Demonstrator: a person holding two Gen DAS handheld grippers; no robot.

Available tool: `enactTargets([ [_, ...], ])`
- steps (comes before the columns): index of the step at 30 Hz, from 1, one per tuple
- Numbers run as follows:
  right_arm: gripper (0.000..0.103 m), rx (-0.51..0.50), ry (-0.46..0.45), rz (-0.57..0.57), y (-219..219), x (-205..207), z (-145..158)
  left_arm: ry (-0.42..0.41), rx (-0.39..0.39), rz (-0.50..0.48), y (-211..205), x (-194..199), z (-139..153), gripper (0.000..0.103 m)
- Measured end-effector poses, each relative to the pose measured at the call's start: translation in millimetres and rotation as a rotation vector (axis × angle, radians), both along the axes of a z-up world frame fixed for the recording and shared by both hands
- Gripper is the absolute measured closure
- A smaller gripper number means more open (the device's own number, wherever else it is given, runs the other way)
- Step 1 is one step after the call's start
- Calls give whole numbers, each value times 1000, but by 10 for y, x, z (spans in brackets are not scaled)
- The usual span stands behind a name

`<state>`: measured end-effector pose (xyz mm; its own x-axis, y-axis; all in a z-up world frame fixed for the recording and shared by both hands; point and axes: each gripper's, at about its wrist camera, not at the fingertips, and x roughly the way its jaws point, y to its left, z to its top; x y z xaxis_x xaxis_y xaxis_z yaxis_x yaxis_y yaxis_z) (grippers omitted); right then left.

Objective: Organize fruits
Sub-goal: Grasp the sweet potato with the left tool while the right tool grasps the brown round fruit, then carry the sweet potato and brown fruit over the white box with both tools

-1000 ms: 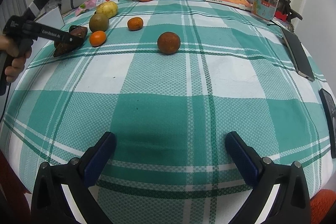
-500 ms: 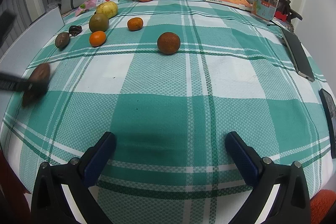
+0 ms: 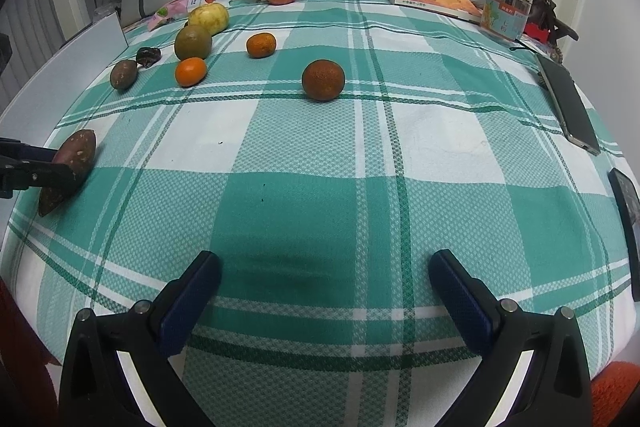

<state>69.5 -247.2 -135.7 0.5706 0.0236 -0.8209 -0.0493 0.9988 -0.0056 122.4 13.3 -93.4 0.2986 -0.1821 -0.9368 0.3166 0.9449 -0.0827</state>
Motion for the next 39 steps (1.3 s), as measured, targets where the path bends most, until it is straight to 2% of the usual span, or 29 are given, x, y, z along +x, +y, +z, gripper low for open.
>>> enactTargets([
  [3, 0, 4, 1, 7, -6, 1, 4, -15, 24, -12, -51, 8, -10, 34],
  [5, 0, 35, 25, 24, -56, 10, 34, -7, 24, -14, -78, 17, -39, 40],
  [6, 0, 79, 36, 22, -118, 16, 71, 1, 33, -24, -111, 21, -65, 57],
  [7, 0, 169, 32, -7, -260, 36, 147, 8, 45, -33, -120, 10, -86, 61],
  [9, 0, 320, -5, -87, -557, 151, 311, -11, 60, -39, -133, -9, -88, 62],
  [10, 1, 344, 8, -94, -623, 256, 355, -15, 58, -33, -128, -22, -84, 62],
  [11, 10, 355, 49, -73, -654, 447, 397, -17, 52, -21, -115, -32, -81, 62],
  [12, 17, 359, 93, -28, -628, 629, 416, -16, 41, 0, -91, -37, -77, 62],
  [13, 29, 355, 129, 12, -585, 784, 418, -9, 25, 29, -55, -43, -71, 62],
  [14, 34, 336, 168, 52, -514, 987, 416, -4, 11, 50, -27, -52, -65, 62],
  [16, 37, 279, 215, 93, -368, 1293, 417, 12, -23, 92, 44, -79, -44, 62],
  [19, 41, 260, 278, 108, -214, 1624, 378, 28, -74, 151, 177, -118, 9, 62],
  [21, 58, 229, 327, 93, -177, 1738, 282, 32, -94, 172, 230, -126, 33, 62],
  [22, 73, 202, 369, 76, -153, 1781, 220, 30, -98, 180, 249, -134, 51, 62],
  [25, 73, 200, 403, 58, -146, 1765, 216, 23, -121, 198, 307, -179, 119, 62],
  [28, 73, 236, 380, 73, -88, 1646, 394, 22, -182, 223, 417, -245, 285, 63],
  [32, 73, 275, 308, 189, 398, 1458, 909, -15, -269, 240, 639, -357, 711, 62],
  [34, 73, 319, 268, 289, 869, 1351, 1232, -52, -298, 264, 878, -407, 994, 62],
  [36, 73, 356, 242, 389, 1354, 1250, 1478, -87, -299, 310, 1214, -438, 1231, 62],
  [39, 73, 406, 222, 547, 2206, 1054, 1746, -121, -263, 391, 1702, -444, 1375, 62],
])
